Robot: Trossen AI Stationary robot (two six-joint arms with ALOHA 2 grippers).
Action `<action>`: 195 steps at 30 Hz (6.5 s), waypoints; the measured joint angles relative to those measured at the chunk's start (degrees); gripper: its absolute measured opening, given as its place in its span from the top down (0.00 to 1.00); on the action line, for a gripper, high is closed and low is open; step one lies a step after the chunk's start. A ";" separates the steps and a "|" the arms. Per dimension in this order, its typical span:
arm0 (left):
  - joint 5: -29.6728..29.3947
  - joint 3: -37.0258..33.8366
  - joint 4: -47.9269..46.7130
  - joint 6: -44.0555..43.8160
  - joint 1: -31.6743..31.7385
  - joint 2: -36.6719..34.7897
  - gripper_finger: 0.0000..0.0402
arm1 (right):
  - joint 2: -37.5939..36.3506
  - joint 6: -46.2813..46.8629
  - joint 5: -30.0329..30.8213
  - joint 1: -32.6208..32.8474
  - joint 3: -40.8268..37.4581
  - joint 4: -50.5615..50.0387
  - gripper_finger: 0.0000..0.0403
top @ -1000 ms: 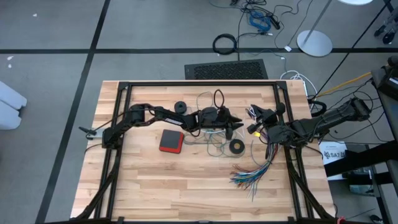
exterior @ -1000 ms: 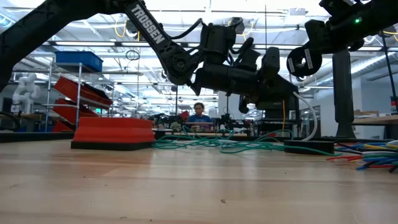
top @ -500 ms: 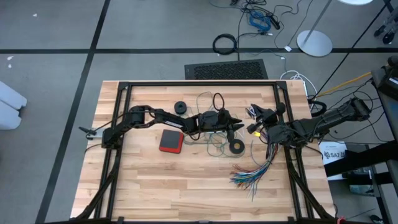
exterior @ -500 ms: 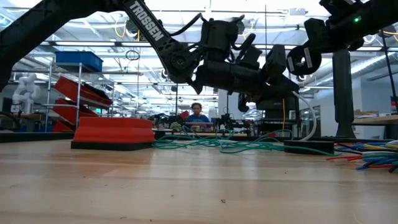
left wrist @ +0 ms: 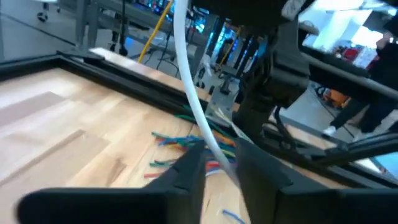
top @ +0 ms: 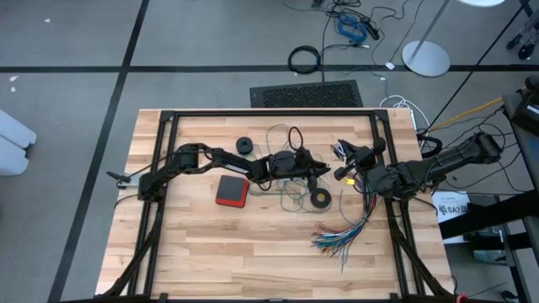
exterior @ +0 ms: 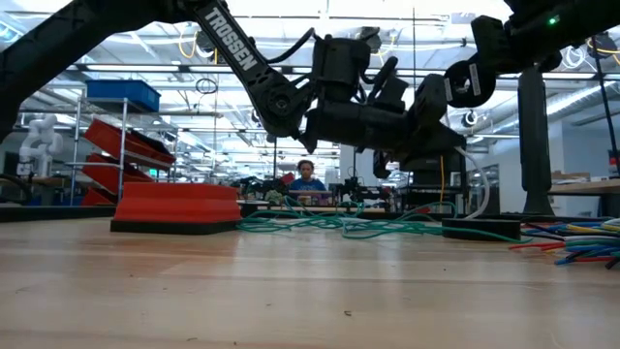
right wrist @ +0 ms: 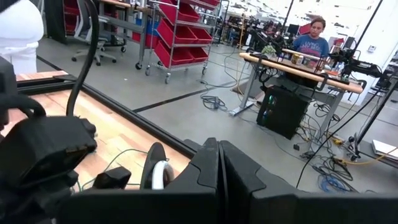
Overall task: Coiling cords
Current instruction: Coil the white wire cable on the spool
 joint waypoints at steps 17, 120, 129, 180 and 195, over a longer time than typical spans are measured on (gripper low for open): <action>1.14 6.24 -6.89 9.72 -0.54 0.00 0.99 | 2.34 -1.47 0.00 -0.02 0.00 7.33 1.00; 43.25 8.90 -20.07 0.79 7.56 -0.33 1.00 | 2.87 10.55 -19.26 10.00 -1.99 -26.56 1.00; 43.55 8.90 -24.16 7.76 8.00 -0.33 1.00 | -0.40 4.97 -18.16 12.03 -1.99 -18.56 1.00; 47.40 8.56 -6.43 19.77 12.53 -0.31 0.83 | -16.42 -32.33 -6.91 12.13 -2.01 13.97 1.00; 51.55 8.39 -3.94 15.85 14.17 -0.28 0.83 | -18.01 -33.23 -5.46 12.13 -1.99 14.10 1.00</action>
